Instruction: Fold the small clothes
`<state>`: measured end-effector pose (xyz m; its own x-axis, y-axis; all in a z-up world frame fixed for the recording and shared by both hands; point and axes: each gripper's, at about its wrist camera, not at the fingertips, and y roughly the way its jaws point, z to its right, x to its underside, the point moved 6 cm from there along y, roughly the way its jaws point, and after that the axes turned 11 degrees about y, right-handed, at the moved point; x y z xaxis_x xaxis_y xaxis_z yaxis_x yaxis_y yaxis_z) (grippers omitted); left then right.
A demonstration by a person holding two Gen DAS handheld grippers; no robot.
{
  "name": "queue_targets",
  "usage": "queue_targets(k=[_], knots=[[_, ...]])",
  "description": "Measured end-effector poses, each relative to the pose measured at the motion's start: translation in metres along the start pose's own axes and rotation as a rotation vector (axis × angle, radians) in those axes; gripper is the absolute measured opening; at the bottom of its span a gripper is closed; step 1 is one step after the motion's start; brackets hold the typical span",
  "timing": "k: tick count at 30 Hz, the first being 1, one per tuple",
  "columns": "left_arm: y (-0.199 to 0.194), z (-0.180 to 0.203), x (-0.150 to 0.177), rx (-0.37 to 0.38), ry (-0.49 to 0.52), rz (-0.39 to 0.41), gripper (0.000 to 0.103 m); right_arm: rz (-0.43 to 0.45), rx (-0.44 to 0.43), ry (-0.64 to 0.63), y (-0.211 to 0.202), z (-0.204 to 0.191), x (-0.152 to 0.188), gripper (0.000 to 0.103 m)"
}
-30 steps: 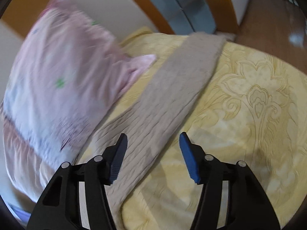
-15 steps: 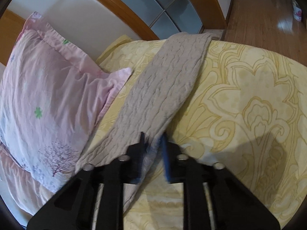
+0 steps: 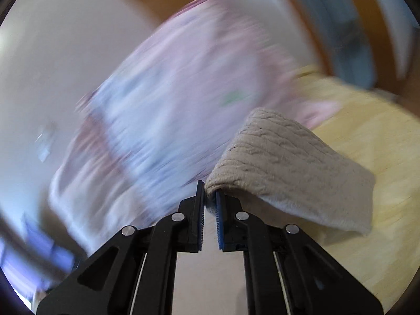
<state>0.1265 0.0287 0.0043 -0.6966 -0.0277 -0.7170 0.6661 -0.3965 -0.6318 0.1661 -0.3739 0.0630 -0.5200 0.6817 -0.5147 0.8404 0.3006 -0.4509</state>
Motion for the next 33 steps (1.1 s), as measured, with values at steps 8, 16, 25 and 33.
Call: queue_targets(k=[8,16,25,33], knots=[[0.008,-0.009,0.002,0.06,-0.085,-0.009,0.101,-0.306,0.017,-0.018,0.075,-0.012,0.109,0.01],[0.009,-0.02,-0.002,0.09,-0.122,-0.005,0.101,-0.167,0.079,0.212,0.048,0.033,0.074,0.047],[0.004,-0.04,-0.005,0.146,-0.22,0.021,0.101,-0.058,0.112,-0.096,0.056,-0.061,0.071,0.009],[0.013,-0.04,0.001,0.236,-0.321,-0.013,0.094,-0.463,-0.02,-0.327,0.112,-0.125,0.188,0.049]])
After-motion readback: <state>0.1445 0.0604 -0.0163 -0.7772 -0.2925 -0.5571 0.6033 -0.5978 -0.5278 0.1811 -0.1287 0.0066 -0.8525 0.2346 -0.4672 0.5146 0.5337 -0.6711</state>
